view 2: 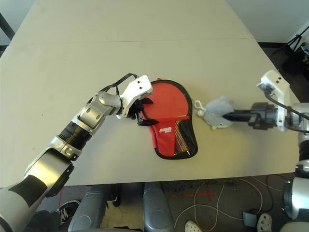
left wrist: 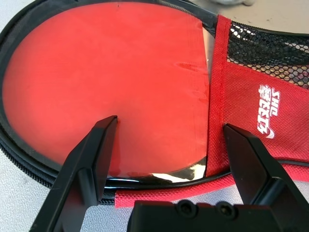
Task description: Store the ping-pong paddle in its case and zip it.
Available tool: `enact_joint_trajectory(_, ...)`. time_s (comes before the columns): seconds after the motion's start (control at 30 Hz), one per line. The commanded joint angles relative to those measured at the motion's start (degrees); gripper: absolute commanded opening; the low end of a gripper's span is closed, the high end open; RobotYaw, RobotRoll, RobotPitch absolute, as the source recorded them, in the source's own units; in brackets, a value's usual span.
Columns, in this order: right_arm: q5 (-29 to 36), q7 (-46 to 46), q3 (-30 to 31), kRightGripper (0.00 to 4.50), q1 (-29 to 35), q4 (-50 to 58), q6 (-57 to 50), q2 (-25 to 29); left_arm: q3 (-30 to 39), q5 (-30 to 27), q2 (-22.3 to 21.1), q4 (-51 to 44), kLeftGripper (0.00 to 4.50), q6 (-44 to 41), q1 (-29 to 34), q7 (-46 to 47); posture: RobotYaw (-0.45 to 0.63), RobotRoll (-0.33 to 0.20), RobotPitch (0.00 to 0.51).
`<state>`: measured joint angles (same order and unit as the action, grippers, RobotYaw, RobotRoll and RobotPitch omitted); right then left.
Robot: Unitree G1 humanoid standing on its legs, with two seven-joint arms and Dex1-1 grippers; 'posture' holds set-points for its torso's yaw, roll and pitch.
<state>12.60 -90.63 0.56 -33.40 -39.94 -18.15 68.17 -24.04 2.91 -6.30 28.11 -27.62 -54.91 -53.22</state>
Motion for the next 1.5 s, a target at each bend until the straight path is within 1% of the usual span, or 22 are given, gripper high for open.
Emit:
enact_joint_trajectory(0.03, 5.99, -1.87, 4.09, 0.01, 6.21, 5.85, -1.68, 3.60, -2.54, 2.13, -0.17, 4.64, 4.50, -1.86, 2.39, 0.08, -0.24, 0.000, 0.265)
enact_joint_trajectory(0.1, 10.73, -1.87, 6.13, 0.01, 10.40, 9.91, -1.63, 6.80, -2.47, 2.18, -0.19, 4.83, 4.50, -1.66, 2.32, 0.07, -0.24, 0.000, 0.265)
enact_joint_trajectory(0.2, 15.81, -1.87, 9.37, 0.01, 16.23, 14.89, -0.40, 11.62, -2.40, 2.31, -0.19, 5.12, 4.50, -1.42, 2.21, 0.08, -0.24, 0.000, 0.266)
enact_joint_trajectory(0.3, 19.67, -1.87, 11.45, 0.01, 20.52, 18.44, 0.92, 15.17, -2.29, 2.43, -0.10, 5.42, 4.50, -1.22, 2.13, 0.19, -0.24, 0.000, 0.266)
enact_joint_trajectory(0.37, 22.21, -1.87, 12.87, 0.01, 24.49, 21.59, 2.49, 18.06, -2.19, 2.49, -0.05, 5.60, 4.50, -1.11, 2.09, 0.31, -0.24, 0.000, 0.267)
enact_joint_trajectory(0.43, 23.91, -1.87, 13.27, 0.01, 27.06, 23.42, 3.53, 19.67, -2.10, 2.53, -0.04, 5.74, 4.50, -1.00, 2.07, 0.38, -0.24, 0.000, 0.267)
enact_joint_trajectory(0.67, 26.92, -1.87, 12.19, 0.01, 31.87, 27.80, 3.67, 20.73, -1.88, 2.60, 0.14, 6.50, 4.50, -0.51, 1.91, 0.69, -0.24, 0.000, 0.267)
enact_joint_trajectory(0.73, 25.39, -1.87, 11.07, 0.01, 31.28, 27.06, 3.56, 19.57, -1.79, 2.62, 0.21, 6.78, 4.50, -0.33, 1.78, 0.75, -0.24, 0.000, 0.267)
enact_joint_trajectory(0.8, 22.32, -1.12, 9.14, 0.01, 28.76, 24.81, 3.29, 17.03, -1.71, 2.65, 0.24, 7.03, 4.50, -0.11, 1.67, 0.76, -0.24, 0.000, 0.266)
enact_joint_trajectory(0.87, 22.35, 1.77, 8.38, 0.63, 23.15, 23.51, -6.50, 14.47, -1.63, 2.64, 0.17, 7.04, 4.50, 0.06, 1.61, 0.68, -0.25, 0.000, 0.265)
enact_joint_trajectory(0.9, 22.66, 0.68, 8.21, 0.89, 22.27, 23.92, -8.61, 14.89, -1.52, 2.51, 0.13, 6.86, 4.50, 0.05, 1.61, 0.59, -0.25, 0.000, 0.265)
enact_joint_trajectory(0.97, 24.32, -1.32, 7.15, 1.51, 22.56, 24.97, -8.86, 16.05, -1.32, 2.25, 0.10, 6.74, 4.50, 0.21, 1.62, 0.44, -0.25, 0.000, 0.263)
enact_joint_trajectory(1.0, 25.41, -1.87, 6.74, 1.90, 22.51, 25.15, -10.01, 16.68, -1.24, 2.17, 0.01, 6.68, 4.50, 0.36, 1.68, 0.36, -0.25, 0.000, 0.263)
enact_joint_trajectory(1.1, 29.10, -1.87, 6.09, 2.79, 21.81, 23.12, -12.39, 18.43, -0.86, 1.56, -1.06, 5.34, 4.50, 1.00, 2.55, -0.80, -0.25, 0.000, 0.260)
enact_joint_trajectory(1.17, 31.22, -1.87, 5.69, 3.48, 20.52, 21.45, -14.35, 18.73, -0.26, 0.73, -1.65, 3.73, 4.50, 0.47, 3.27, -1.55, -0.26, 0.000, 0.257)
enact_joint_trajectory(1.23, 32.61, -1.87, 5.54, 4.02, 18.84, 19.02, -15.50, 18.49, 0.21, 0.13, -2.59, 1.57, 4.50, -0.30, 3.96, -2.08, -0.26, 0.000, 0.255)
enact_joint_trajectory(1.27, 32.92, -1.87, 5.54, 4.36, 18.12, 17.79, -15.63, 18.31, 0.38, -0.11, -3.13, 0.43, 4.50, -0.56, 4.26, -2.35, -0.26, 0.000, 0.255)
enact_joint_trajectory(1.33, 33.18, -1.87, 5.56, 4.44, 16.73, 15.65, -15.77, 17.74, 1.20, -1.07, -3.96, -2.20, 4.50, -1.68, 4.88, -2.74, -0.26, 0.000, 0.249)
enact_joint_trajectory(1.37, 32.83, -1.87, 4.85, 4.44, 14.81, 13.49, -16.17, 16.40, 2.34, -2.15, -4.62, -4.64, 4.50, -2.68, 5.17, -2.95, -0.26, 0.000, 0.249)
enact_joint_trajectory(1.43, 31.47, -1.40, 2.58, 4.44, 9.48, 8.50, -17.60, 12.46, 5.45, -4.86, -5.77, -9.89, 4.50, -4.62, 5.80, -2.90, -0.25, 0.000, 0.245)
enact_joint_trajectory(1.5, 30.26, 1.03, -0.51, 4.44, 5.14, 4.68, -17.04, 8.38, 9.81, -7.94, -6.26, -14.55, 4.50, -6.13, 6.30, -1.36, -0.25, 0.000, 0.243)
